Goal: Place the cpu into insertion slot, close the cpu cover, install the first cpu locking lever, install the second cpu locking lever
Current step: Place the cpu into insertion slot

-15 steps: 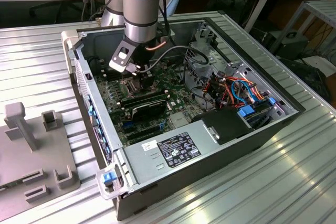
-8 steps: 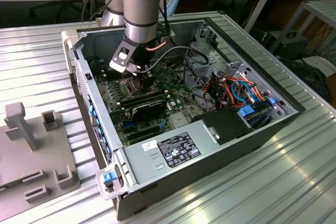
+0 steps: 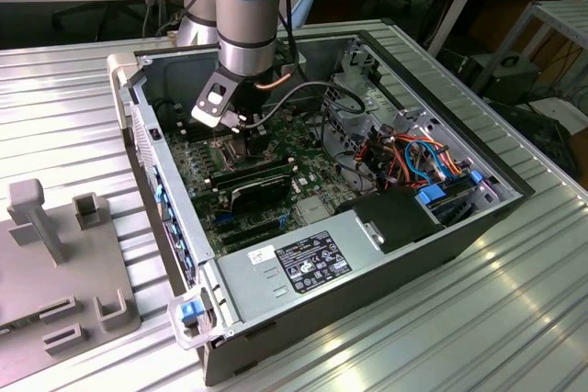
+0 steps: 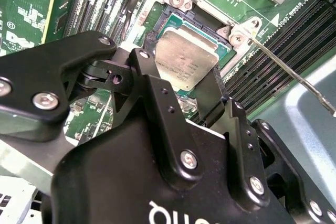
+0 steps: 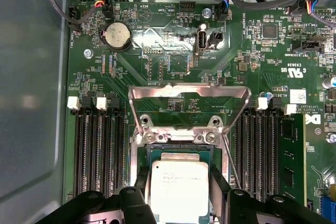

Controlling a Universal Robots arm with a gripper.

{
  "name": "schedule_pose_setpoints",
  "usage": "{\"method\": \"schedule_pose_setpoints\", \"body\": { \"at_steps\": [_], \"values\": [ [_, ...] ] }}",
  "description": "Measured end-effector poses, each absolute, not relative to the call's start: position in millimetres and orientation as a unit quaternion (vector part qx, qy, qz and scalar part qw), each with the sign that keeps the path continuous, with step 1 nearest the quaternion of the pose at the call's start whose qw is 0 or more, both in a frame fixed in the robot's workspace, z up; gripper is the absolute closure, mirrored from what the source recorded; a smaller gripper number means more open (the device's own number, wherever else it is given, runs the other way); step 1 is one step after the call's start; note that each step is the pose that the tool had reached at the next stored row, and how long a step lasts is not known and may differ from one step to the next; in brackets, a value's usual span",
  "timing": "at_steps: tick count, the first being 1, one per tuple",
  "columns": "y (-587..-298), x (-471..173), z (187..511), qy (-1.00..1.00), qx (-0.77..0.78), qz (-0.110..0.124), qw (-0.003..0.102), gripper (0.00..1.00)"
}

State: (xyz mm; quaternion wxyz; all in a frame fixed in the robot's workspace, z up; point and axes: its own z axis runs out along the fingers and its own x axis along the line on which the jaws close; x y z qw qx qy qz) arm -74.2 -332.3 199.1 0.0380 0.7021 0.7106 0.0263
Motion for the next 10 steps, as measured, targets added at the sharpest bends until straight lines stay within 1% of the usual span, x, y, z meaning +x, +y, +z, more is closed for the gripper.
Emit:
{"method": "schedule_pose_setpoints", "body": {
  "at_steps": [10],
  "values": [
    [-332.3, -73.9, 199.0, 0.714, 0.699, 0.027, 0.038, 0.45]
  ]
}}
